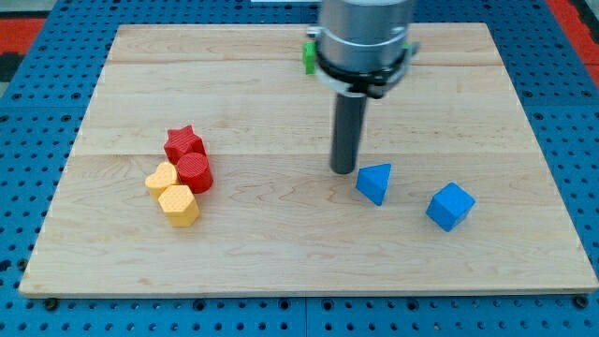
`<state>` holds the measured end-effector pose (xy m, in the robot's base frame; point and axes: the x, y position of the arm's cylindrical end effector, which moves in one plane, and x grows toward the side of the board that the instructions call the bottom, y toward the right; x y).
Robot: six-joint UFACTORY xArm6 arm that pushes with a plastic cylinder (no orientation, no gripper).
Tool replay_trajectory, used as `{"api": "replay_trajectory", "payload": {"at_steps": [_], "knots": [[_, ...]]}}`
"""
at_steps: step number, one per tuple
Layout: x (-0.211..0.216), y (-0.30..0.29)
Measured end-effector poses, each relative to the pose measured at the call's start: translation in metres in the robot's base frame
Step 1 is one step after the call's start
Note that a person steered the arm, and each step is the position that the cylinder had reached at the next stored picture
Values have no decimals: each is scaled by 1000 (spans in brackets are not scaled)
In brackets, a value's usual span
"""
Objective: Push the blue triangle into the blue cube
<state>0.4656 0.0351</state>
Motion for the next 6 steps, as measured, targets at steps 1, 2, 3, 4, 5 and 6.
{"api": "replay_trajectory", "payload": {"at_steps": [1, 2, 3, 4, 5, 6], "knots": [[26, 13], [41, 62], [39, 56], [5, 4], [-10, 49], [-2, 79]]}}
